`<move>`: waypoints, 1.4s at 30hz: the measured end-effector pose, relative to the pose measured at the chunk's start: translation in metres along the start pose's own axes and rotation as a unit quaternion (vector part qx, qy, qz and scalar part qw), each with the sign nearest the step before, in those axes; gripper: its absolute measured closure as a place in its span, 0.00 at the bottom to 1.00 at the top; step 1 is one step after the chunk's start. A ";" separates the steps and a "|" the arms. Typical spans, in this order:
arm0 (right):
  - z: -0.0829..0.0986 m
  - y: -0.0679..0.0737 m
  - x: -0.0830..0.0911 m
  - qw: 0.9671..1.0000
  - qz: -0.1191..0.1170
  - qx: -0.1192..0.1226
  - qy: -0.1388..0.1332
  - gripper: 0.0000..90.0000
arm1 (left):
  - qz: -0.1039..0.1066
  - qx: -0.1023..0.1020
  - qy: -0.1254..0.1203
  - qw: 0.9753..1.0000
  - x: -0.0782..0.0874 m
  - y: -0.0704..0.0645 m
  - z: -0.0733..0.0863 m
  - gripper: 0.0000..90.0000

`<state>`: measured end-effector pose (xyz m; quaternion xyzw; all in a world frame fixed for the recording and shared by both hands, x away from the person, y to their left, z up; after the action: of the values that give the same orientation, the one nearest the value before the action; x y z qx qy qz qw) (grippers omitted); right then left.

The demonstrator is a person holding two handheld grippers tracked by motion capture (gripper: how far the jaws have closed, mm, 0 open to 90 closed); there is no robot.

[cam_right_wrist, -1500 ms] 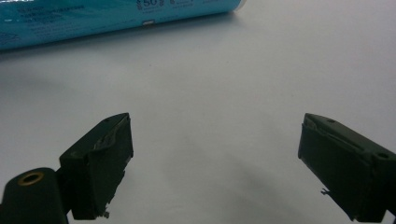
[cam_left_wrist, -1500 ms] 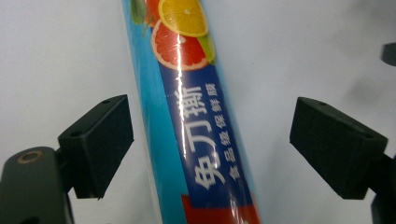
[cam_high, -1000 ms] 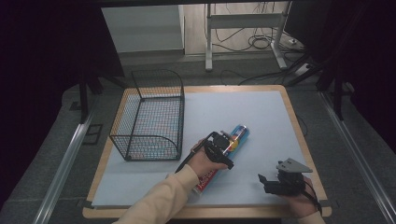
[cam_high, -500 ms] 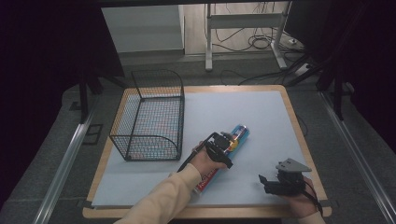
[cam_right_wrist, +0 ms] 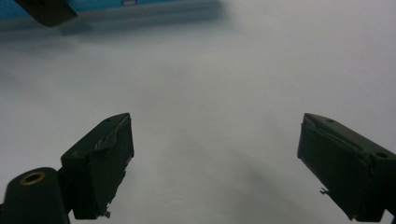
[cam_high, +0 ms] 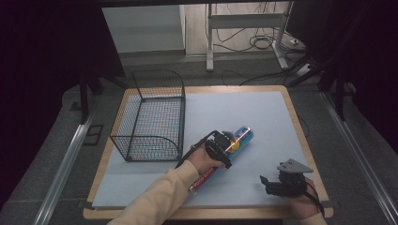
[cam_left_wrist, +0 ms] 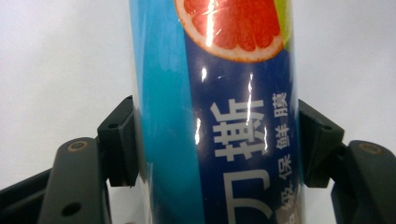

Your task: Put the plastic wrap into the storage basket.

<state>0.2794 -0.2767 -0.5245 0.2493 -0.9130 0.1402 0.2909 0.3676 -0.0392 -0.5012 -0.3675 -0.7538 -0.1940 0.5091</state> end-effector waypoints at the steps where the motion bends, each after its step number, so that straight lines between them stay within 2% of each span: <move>1: 0.000 0.000 0.000 1.000 0.001 0.000 0.000 0.12 | 0.000 -0.001 -0.004 1.000 0.004 0.000 -0.001 0.34; 7: 0.000 0.000 0.000 1.000 0.001 -0.001 -0.001 0.12 | 0.005 -0.005 -0.015 1.000 0.022 0.002 -0.005 0.34; 13: 0.000 -0.001 0.000 1.000 0.002 -0.002 -0.001 0.12 | 0.000 -0.005 -0.032 0.999 0.038 0.004 -0.009 0.34; 22: 0.000 -0.001 0.000 1.000 0.002 -0.001 0.000 0.12 | -0.003 0.000 -0.043 0.999 0.046 0.007 -0.011 0.35; 42: 0.001 -0.002 0.000 1.000 0.003 -0.003 -0.001 0.12 | -0.015 -0.016 -0.068 0.997 0.076 0.008 -0.025 0.35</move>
<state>0.2803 -0.2785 -0.5247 0.2462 -0.9145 0.1382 0.2899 0.3733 -0.0237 -0.4221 -0.3766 -0.7888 -0.1879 0.4480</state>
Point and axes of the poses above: each handheld gripper's, and its own axes: x roughly backward along the jaws, z roughly out of its underside, y roughly to its left, the point moved 2 cm from there along -x, roughly forward along the jaws, and after that the axes turned 4 degrees about -y, right-handed, at the moved point
